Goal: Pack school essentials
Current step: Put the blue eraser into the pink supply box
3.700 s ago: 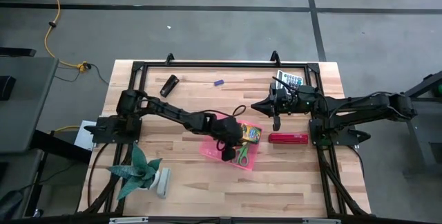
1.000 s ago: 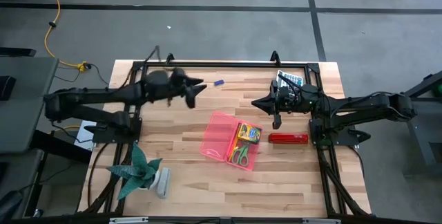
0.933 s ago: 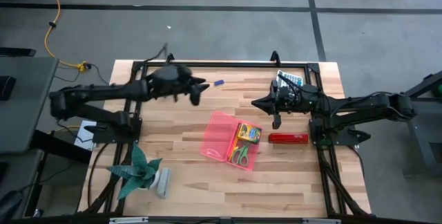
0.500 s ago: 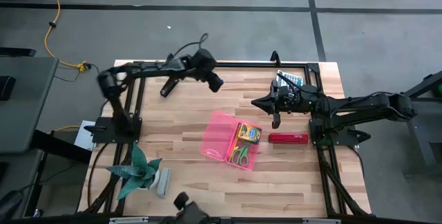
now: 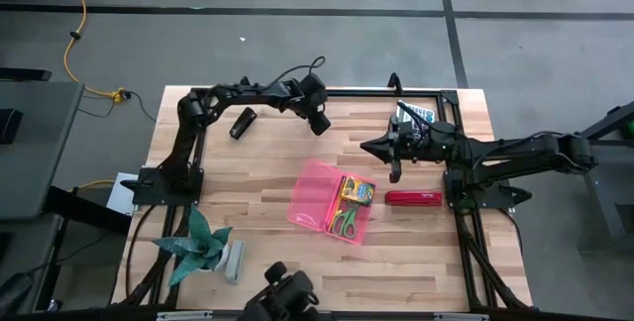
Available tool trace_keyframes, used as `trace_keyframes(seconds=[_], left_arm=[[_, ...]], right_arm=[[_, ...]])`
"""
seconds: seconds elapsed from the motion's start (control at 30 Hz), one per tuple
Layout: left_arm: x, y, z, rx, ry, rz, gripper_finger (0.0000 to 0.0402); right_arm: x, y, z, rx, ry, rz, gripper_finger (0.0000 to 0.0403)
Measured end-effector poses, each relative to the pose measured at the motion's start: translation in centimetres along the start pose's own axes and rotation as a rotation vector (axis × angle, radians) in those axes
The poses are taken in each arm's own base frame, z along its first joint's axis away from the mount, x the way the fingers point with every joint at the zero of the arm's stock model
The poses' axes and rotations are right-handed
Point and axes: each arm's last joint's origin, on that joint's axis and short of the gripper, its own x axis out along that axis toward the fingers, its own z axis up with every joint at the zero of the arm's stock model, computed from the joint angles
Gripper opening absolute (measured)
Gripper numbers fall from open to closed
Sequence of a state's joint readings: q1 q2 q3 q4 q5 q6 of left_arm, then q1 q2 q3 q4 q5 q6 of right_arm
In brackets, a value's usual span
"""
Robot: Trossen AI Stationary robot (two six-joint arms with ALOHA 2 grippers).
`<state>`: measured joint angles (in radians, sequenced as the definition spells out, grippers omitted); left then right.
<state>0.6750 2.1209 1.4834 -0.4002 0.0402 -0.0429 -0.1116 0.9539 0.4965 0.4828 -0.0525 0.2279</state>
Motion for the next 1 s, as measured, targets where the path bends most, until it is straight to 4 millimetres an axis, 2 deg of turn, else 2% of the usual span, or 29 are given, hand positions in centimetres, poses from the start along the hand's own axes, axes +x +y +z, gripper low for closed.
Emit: trace_keyframes(seconds=[0.27,0.63,0.77,0.9,1.0], left_arm=[[1.3,0.8,-0.9,0.017,0.08,-0.026,0.0154],[1.4,0.4,-1.3,0.195,0.131,0.043,0.0147],[1.4,0.4,-1.4,0.203,0.133,0.038,0.0109],[1.2,0.4,-1.5,0.224,0.144,0.036,0.0029],[0.6,0.5,-1.4,0.223,0.148,0.048,0.0013]], right_arm=[[0.0,0.0,0.0,0.01,0.003,-0.001,0.0],[0.0,-0.1,0.0,0.042,-0.004,-0.023,0.0],[0.0,-0.1,0.0,0.044,-0.004,-0.023,0.0],[0.0,-0.1,0.0,0.044,-0.004,-0.023,0.0],[0.0,-0.1,0.0,0.044,-0.004,-0.023,0.0]])
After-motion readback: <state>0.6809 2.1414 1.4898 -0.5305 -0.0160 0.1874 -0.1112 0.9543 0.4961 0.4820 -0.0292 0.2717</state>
